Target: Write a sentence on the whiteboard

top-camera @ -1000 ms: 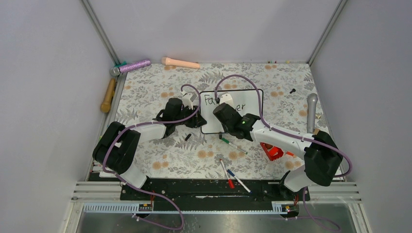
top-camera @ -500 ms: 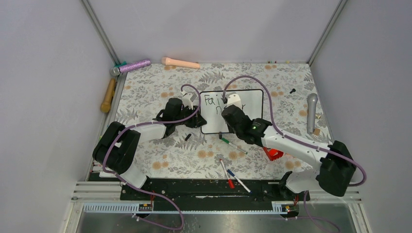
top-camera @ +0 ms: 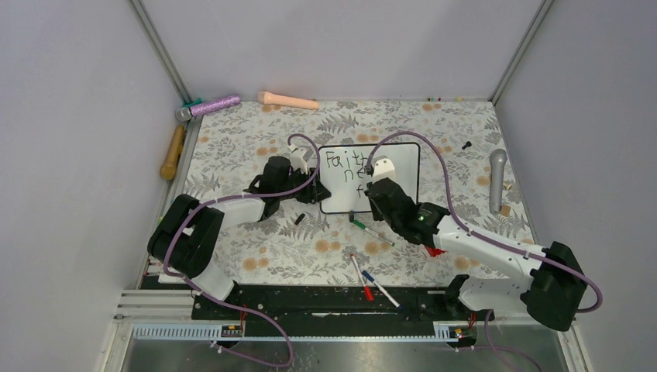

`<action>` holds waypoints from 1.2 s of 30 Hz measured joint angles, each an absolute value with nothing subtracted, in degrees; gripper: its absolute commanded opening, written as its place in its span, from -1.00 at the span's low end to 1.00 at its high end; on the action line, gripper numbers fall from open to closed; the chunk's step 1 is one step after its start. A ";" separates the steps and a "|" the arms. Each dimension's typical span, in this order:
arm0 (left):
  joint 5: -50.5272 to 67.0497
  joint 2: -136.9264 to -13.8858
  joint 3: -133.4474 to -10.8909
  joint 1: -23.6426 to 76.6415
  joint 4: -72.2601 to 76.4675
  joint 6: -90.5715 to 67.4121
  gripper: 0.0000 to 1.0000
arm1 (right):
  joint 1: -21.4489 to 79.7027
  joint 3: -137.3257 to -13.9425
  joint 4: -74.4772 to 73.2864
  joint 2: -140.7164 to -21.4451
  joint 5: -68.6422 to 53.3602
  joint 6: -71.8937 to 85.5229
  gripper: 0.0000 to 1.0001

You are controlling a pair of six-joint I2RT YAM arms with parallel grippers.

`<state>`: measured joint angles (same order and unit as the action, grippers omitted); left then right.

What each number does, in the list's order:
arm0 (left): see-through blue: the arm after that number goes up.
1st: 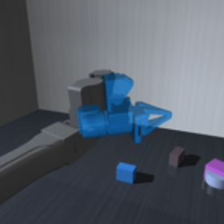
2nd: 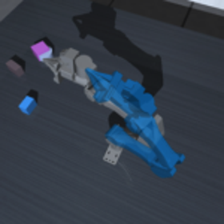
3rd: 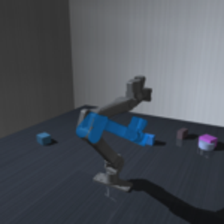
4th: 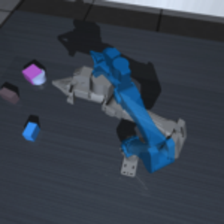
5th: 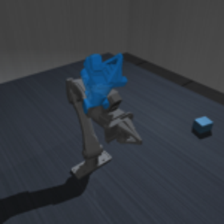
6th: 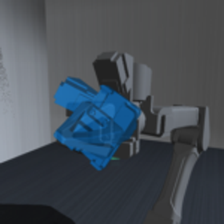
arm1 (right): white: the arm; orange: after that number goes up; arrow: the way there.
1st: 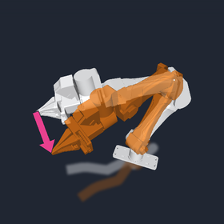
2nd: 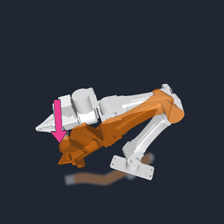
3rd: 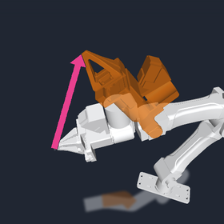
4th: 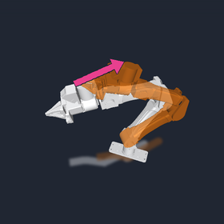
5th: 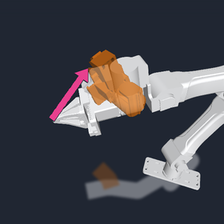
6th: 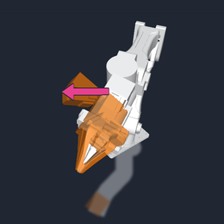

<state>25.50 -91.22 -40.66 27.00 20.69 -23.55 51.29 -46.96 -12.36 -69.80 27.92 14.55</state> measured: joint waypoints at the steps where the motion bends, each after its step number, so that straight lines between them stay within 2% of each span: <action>1: 25.50 -91.22 -40.66 27.00 20.73 -23.59 -0.22 | 51.29 -46.44 -12.36 -68.86 27.75 14.33 -1.00; 8: 25.50 -90.87 -40.18 27.00 21.85 -24.40 -0.15 | 51.27 -46.13 -12.53 -64.62 27.22 13.72 -1.00; 17: 25.52 -90.70 -39.70 27.00 22.81 -24.93 -0.06 | 51.27 -46.46 -13.93 -66.13 25.32 13.74 -1.00; 21: 25.71 -90.70 -39.70 27.00 22.98 -25.10 0.12 | 51.27 -46.70 -14.92 -66.19 25.43 13.69 -1.00; 25: 26.44 -90.70 -39.70 27.00 23.99 -25.15 0.20 | 51.27 -47.27 -14.96 -66.94 25.85 13.37 -1.00; 27: 26.57 -90.70 -39.70 27.00 24.12 -25.15 0.20 | 51.27 -47.77 -15.05 -67.48 25.82 13.28 -1.00; 36: 26.52 -90.70 -39.70 26.98 23.81 -25.06 -0.09 | 51.27 -48.49 -15.07 -68.27 25.80 13.30 -1.00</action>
